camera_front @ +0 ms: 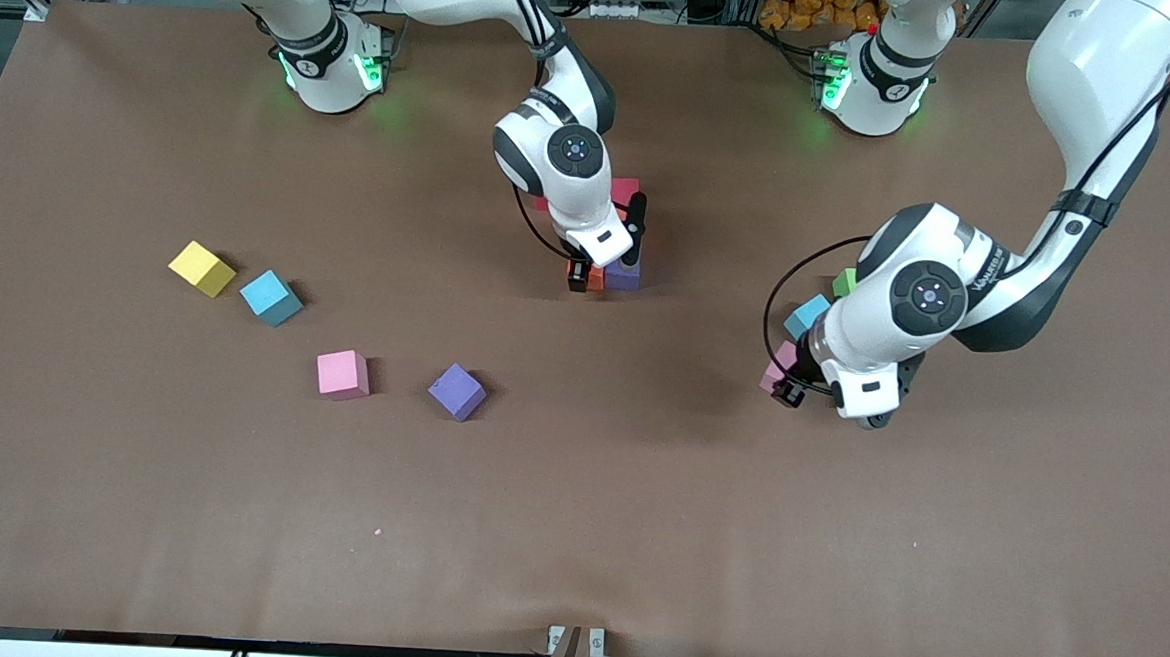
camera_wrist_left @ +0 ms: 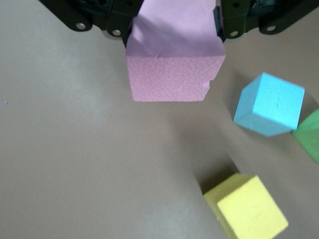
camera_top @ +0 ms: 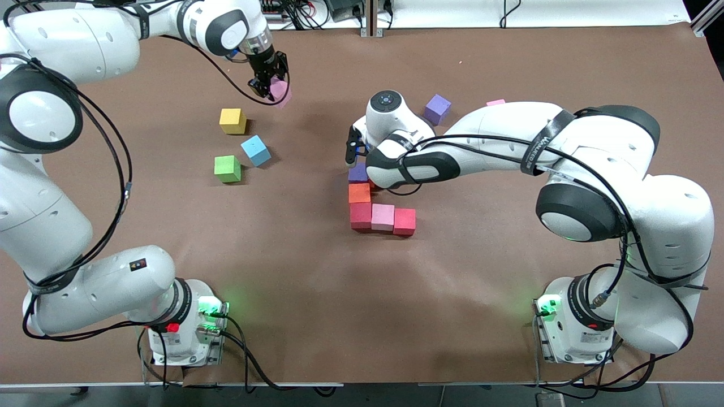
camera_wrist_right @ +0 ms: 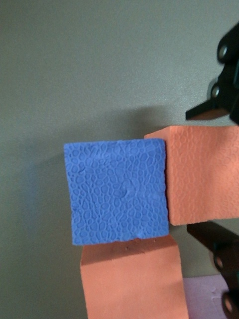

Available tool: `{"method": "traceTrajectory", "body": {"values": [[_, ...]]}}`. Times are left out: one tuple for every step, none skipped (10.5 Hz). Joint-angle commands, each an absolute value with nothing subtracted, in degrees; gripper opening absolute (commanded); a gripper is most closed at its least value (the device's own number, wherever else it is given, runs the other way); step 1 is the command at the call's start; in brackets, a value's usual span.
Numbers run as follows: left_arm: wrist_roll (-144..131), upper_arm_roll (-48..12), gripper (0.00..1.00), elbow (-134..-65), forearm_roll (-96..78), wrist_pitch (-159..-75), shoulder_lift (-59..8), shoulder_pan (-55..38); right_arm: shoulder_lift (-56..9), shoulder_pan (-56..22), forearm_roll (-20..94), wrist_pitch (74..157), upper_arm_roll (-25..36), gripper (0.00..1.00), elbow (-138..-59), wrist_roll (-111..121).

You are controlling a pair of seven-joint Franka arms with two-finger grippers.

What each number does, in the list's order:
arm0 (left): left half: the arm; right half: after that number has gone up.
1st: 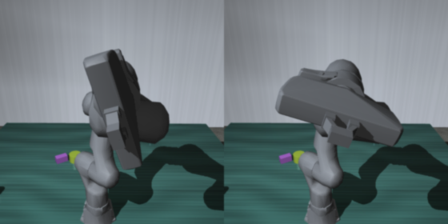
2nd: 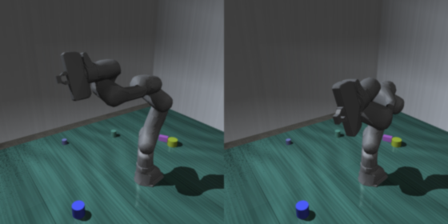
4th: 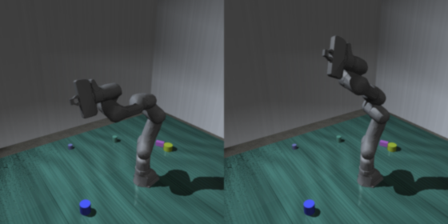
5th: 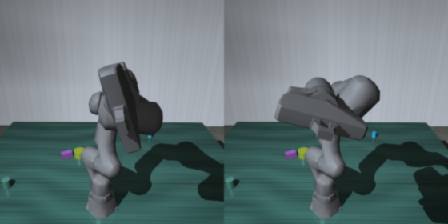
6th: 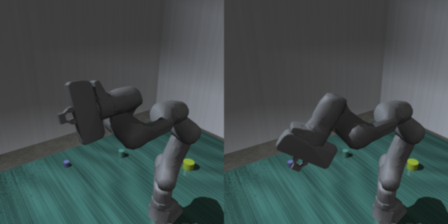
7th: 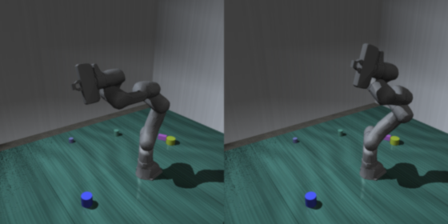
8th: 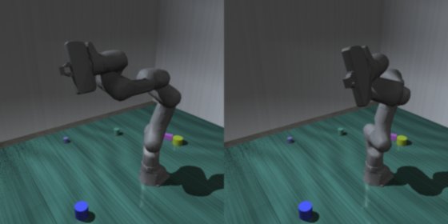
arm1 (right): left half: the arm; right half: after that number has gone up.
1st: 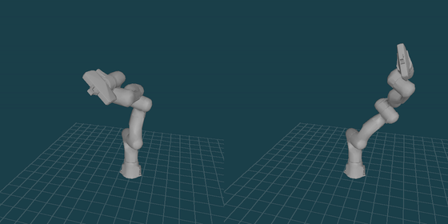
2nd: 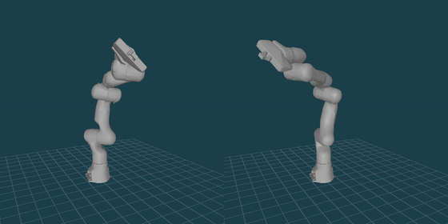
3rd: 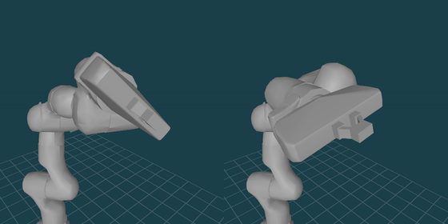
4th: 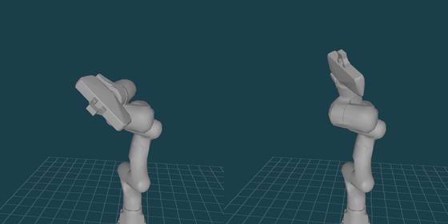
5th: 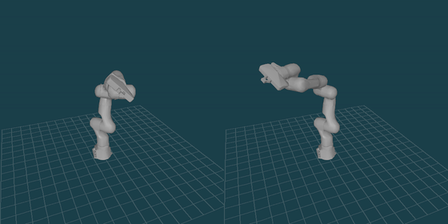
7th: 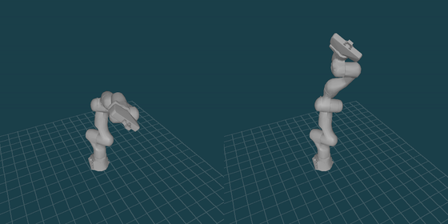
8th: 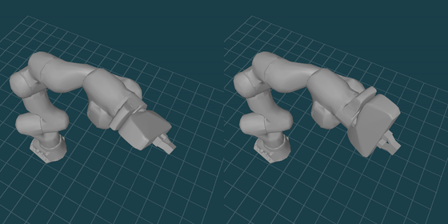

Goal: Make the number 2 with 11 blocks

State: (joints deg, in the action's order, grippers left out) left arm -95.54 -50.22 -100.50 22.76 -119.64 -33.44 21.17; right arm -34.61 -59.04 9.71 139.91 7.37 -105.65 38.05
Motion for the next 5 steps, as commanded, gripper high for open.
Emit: {"method": "traceTrajectory", "body": {"values": [[-101.0, -52.6, 0.34, -100.4, 21.6, -117.9, -32.5, 21.5, -33.5, -59.2, 9.1, 139.4, 7.6, 1.0, -105.8, 38.3], [-102.4, -53.3, 0.33, -100.4, 21.6, -117.9, -32.5, 21.5, -32.9, -58.9, 9.1, 139.3, 7.7, 1.0, -105.8, 38.3], [-104.2, -54.0, 0.33, -100.5, 21.5, -117.9, -32.6, 21.5, -32.1, -58.7, 9.1, 138.1, 8.0, 1.0, -105.7, 38.3], [-105.8, -54.5, 0.33, -100.4, 21.5, -117.9, -32.6, 21.3, -31.0, -57.8, 9.1, 136.2, 8.0, 1.0, -105.6, 38.3], [-106.5, -54.7, 0.33, -100.3, 20.5, -117.9, -32.6, 21.1, -29.9, -57.5, 9.1, 134.7, 8.1, 1.0, -105.6, 38.3]]}}
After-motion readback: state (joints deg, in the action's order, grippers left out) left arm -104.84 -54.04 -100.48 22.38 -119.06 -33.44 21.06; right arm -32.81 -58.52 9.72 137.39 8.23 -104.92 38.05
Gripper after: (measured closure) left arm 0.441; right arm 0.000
